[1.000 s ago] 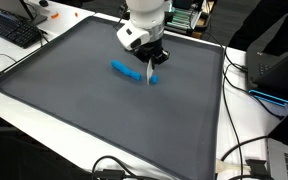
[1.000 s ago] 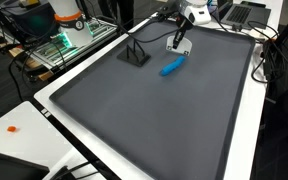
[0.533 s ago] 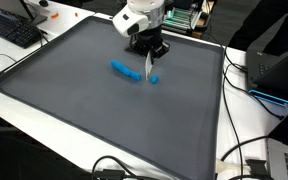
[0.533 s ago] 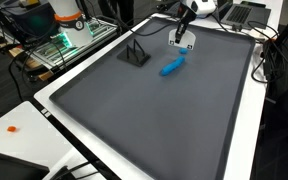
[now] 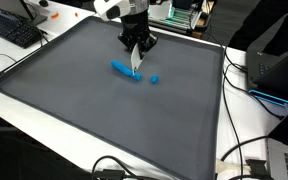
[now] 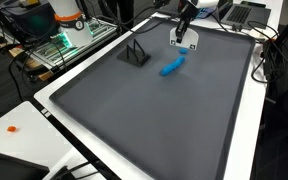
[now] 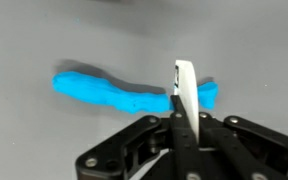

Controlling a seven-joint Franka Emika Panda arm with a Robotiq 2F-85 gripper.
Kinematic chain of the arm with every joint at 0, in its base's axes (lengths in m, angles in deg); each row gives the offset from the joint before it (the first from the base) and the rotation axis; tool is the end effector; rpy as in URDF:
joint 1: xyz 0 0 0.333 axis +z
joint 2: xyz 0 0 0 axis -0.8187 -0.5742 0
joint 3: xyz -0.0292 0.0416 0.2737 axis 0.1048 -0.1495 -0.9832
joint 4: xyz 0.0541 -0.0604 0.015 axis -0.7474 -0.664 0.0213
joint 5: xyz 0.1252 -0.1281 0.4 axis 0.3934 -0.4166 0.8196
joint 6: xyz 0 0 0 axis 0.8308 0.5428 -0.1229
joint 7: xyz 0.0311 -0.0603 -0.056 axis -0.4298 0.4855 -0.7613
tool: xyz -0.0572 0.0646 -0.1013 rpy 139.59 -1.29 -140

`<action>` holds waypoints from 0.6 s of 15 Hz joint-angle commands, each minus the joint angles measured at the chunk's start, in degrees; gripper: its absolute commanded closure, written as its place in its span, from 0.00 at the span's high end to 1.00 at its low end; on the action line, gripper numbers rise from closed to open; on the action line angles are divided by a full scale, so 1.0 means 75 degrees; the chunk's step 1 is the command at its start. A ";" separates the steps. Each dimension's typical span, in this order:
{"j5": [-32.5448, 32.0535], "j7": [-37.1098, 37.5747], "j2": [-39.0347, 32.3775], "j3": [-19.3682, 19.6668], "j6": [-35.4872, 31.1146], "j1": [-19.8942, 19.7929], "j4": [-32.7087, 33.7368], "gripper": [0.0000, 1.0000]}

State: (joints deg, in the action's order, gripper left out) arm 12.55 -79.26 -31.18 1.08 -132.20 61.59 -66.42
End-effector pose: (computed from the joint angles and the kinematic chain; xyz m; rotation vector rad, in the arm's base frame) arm 0.6080 0.1350 0.1945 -3.0755 -0.2343 0.1667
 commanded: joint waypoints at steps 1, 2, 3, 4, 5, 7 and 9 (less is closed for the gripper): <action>-0.0002 -0.0114 -0.0065 0.0024 0.0008 -0.0065 -0.0077 0.01; -0.0040 -0.0074 -0.0102 0.0040 -0.0022 -0.0055 -0.0076 0.01; -0.0039 -0.0099 -0.0151 0.0037 -0.0073 -0.0061 -0.0072 0.01; -0.0092 -0.0053 -0.0213 0.0059 -0.0095 -0.0042 -0.0060 0.01; -0.0113 -0.0060 -0.0258 0.0062 -0.0112 -0.0039 -0.0053 0.01; -0.0117 -0.0073 -0.0357 0.0062 -0.0166 -0.0045 -0.0036 0.01; -0.0138 -0.0078 -0.0458 0.0076 -0.0257 -0.0047 -0.0006 0.01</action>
State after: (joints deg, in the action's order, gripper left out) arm 12.15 -79.28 -33.57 1.31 -132.64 61.28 -66.39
